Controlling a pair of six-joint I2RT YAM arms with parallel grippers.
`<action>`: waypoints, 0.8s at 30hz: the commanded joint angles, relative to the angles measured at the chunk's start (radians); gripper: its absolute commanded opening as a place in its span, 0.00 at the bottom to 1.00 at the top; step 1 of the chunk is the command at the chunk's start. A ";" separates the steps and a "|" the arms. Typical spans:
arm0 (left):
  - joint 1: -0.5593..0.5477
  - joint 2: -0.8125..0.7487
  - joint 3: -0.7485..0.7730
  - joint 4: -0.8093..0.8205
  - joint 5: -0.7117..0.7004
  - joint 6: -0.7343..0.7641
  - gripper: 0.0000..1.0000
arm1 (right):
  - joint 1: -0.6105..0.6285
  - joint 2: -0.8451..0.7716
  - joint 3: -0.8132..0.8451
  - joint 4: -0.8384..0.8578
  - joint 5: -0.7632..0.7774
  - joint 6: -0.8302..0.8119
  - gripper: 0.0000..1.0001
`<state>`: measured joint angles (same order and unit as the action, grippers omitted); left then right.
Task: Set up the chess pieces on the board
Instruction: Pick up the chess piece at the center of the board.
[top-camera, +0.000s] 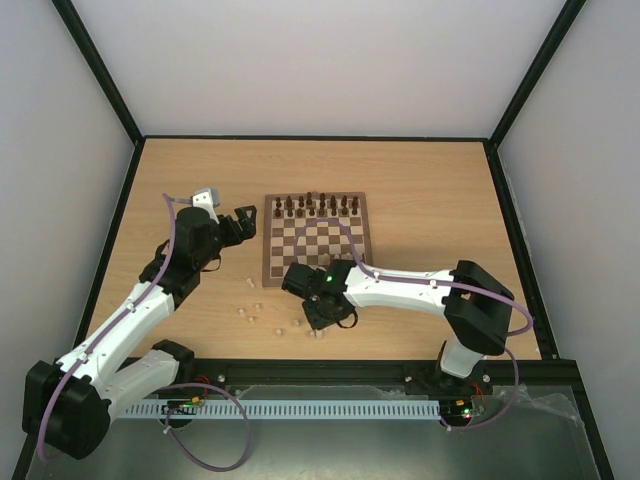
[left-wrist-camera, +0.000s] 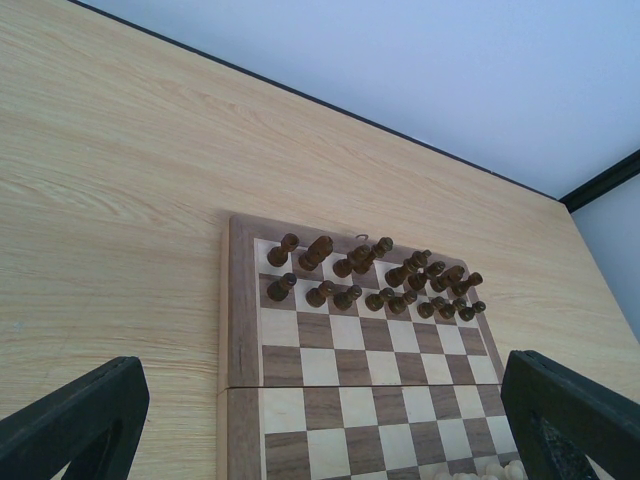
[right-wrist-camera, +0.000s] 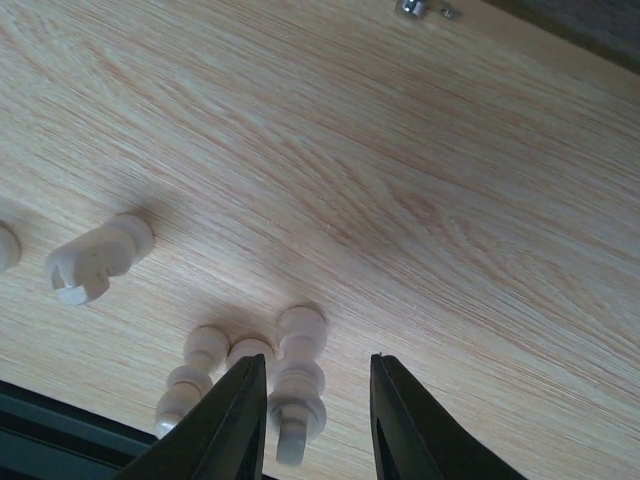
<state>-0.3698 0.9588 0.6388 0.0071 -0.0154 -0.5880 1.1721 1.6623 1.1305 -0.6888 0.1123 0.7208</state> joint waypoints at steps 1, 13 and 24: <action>0.003 0.000 0.004 0.004 0.008 -0.003 1.00 | 0.013 0.023 -0.024 -0.015 -0.011 0.018 0.30; 0.003 0.000 0.003 0.004 0.007 -0.003 1.00 | 0.018 0.056 -0.034 -0.006 -0.019 0.017 0.26; 0.003 0.000 0.004 0.004 0.009 -0.004 0.99 | 0.030 0.050 -0.044 -0.028 -0.008 0.028 0.26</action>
<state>-0.3698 0.9588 0.6388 0.0074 -0.0151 -0.5880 1.1877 1.7039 1.1023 -0.6643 0.0975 0.7319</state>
